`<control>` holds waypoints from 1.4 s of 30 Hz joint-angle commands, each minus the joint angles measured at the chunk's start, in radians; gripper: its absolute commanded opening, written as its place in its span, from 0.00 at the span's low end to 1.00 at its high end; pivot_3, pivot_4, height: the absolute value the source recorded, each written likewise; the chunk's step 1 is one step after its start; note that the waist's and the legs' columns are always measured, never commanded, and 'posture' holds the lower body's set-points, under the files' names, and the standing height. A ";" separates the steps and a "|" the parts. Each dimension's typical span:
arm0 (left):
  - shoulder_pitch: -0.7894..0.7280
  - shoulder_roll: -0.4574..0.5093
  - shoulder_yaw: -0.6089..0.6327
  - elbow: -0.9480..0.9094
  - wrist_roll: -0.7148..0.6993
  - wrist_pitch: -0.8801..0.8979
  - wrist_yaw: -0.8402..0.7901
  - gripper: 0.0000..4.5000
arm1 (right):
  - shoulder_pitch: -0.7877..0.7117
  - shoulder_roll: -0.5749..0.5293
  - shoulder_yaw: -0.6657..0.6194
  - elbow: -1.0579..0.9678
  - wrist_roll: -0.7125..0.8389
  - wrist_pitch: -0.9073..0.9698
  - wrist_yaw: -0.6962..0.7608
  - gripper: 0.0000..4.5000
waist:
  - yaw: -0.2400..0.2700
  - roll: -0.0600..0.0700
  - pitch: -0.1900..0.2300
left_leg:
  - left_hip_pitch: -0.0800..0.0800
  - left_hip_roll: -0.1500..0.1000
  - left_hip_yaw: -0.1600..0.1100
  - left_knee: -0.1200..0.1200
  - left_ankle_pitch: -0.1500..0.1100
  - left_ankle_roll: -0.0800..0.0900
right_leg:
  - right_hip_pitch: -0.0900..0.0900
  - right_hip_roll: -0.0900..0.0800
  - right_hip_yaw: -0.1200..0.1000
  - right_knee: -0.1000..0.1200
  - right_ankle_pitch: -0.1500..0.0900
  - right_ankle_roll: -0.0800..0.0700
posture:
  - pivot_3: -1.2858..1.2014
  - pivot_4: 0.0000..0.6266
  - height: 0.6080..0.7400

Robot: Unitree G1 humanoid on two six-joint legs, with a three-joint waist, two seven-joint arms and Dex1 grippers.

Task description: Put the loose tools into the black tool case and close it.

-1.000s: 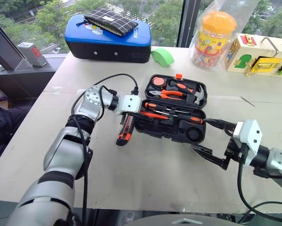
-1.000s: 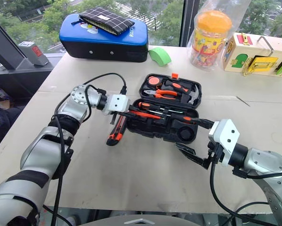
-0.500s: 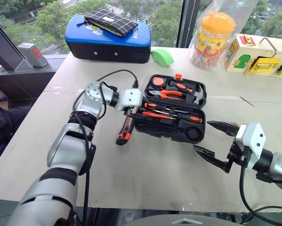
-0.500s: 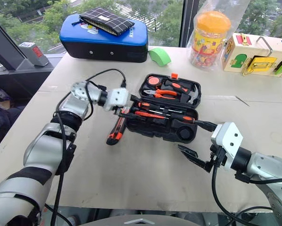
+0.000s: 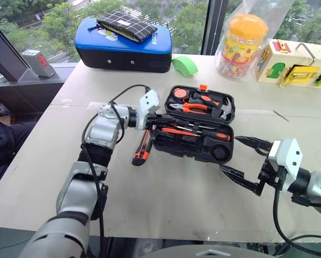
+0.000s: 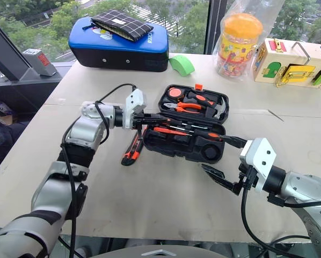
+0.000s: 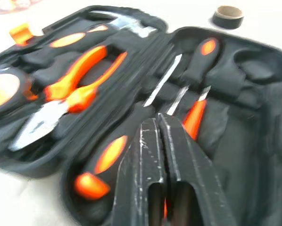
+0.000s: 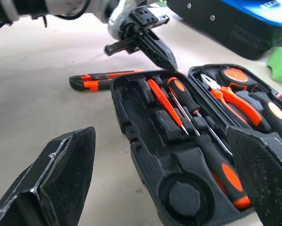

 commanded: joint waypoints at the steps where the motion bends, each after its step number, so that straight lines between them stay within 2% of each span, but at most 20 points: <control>1: 0.030 0.003 -0.022 -0.078 0.019 0.019 0.055 0.01 | 0.000 -0.003 -0.015 -0.021 0.008 -0.009 -0.007 1.00 | 0.001 0.000 0.000 | 0.000 0.000 -0.001 0.000 0.000 0.000 | 0.000 0.000 0.000 0.000 0.000 0.000 | 0.52 0.24 1.00; 7: 0.012 -0.023 -0.069 0.010 0.097 -0.079 0.149 0.01 | 0.008 0.001 -0.010 -0.023 0.001 -0.013 -0.016 1.00 | 0.004 0.000 0.000 | 0.000 -0.003 -0.002 0.000 0.001 -0.001 | 0.000 -0.001 0.000 0.000 0.000 0.000 | 0.52 0.24 1.00; 14: 0.028 0.079 -0.130 0.158 0.208 -0.317 0.131 0.01 | 0.039 0.005 -0.015 -0.037 -0.003 -0.021 -0.022 1.00 | 0.001 0.002 -0.004 | 0.001 -0.003 -0.003 0.000 0.001 0.000 | 0.000 0.000 0.001 0.000 0.000 0.000 | 0.52 0.24 1.00; 20: 0.006 0.128 -0.091 0.252 0.184 -0.427 0.116 0.01 | 0.052 0.013 -0.006 -0.043 -0.010 -0.026 -0.030 1.00 | -0.001 0.003 -0.006 | 0.003 -0.003 -0.003 0.000 0.000 0.000 | 0.001 0.001 0.004 0.001 0.000 0.000 | 0.52 0.24 1.00; 22: -0.001 0.110 -0.057 0.247 0.125 -0.413 0.092 0.01 | 0.050 0.015 -0.002 -0.041 -0.012 -0.026 -0.031 1.00 | -0.001 0.003 -0.006 | 0.003 -0.003 -0.003 0.000 0.000 0.000 | 0.001 0.002 0.004 0.001 0.000 0.000 | 0.52 0.24 1.00; 26: -0.014 0.043 0.012 0.152 -0.037 -0.207 0.023 0.01 | 0.036 0.014 -0.002 -0.030 -0.013 -0.024 -0.025 1.00 | 0.004 0.002 -0.005 | 0.001 -0.003 -0.003 0.000 0.000 0.000 | 0.000 0.002 0.003 0.001 0.000 0.000 | 0.52 0.24 1.00; 36: 0.054 0.022 -0.047 0.031 -0.022 -0.100 -0.008 0.01 | 0.026 0.015 0.000 -0.029 -0.011 -0.018 -0.023 1.00 | 0.000 0.002 -0.005 | 0.001 -0.003 -0.005 0.000 0.001 0.000 | 0.000 0.002 0.003 0.001 0.000 0.000 | 0.52 0.24 1.00; 42: 0.024 0.021 -0.081 0.085 0.032 -0.146 0.005 0.01 | 0.026 0.018 0.008 -0.032 -0.016 -0.018 -0.027 1.00 | 0.004 0.002 -0.005 | 0.000 -0.004 -0.005 0.000 0.001 0.000 | 0.000 0.001 0.003 0.000 0.000 0.000 | 0.52 0.24 1.00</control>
